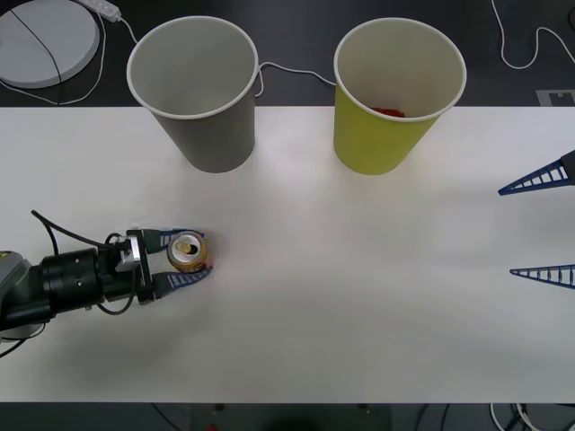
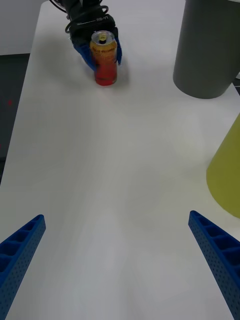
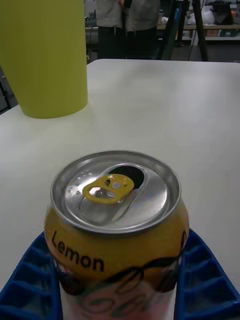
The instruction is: Put the can into the green bin and the plastic bottle into the gray bin
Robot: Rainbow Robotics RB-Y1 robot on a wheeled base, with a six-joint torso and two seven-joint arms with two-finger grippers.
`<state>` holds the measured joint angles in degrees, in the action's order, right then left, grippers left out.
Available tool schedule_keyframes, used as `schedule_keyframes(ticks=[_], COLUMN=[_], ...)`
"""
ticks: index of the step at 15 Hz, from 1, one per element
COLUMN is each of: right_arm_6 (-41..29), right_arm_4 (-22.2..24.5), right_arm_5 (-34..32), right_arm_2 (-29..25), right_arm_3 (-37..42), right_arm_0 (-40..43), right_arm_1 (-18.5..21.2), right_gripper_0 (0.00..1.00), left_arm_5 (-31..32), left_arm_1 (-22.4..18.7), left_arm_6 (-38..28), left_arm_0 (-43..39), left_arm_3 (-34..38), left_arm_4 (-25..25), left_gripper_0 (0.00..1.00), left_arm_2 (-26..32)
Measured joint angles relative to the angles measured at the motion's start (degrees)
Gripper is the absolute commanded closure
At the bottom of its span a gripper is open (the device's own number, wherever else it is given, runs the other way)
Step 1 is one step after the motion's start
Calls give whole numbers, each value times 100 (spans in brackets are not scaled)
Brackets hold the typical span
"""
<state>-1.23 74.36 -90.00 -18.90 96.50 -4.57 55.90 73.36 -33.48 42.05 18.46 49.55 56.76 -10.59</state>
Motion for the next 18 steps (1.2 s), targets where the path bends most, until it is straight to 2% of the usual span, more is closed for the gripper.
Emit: schedule_keyframes(ticks=[7,11,18], right_arm_6=[0,0,0], right_arm_4=[0,0,0], right_arm_5=[0,0,0], right_arm_2=[0,0,0], right_arm_3=[0,0,0], right_arm_0=[0,0,0], right_arm_1=[0,0,0], right_gripper_0=[0,0,0], left_arm_5=[-7,-91,-94], left_arm_1=[-34,-312,-1177], left_arm_6=[-121,-391,-2192], left_arm_0=[11,15,0], left_arm_3=[12,273,1402], left_arm_4=[3,201,1206], left_gripper_0=[100,100,100], left_arm_2=[2,19,331])
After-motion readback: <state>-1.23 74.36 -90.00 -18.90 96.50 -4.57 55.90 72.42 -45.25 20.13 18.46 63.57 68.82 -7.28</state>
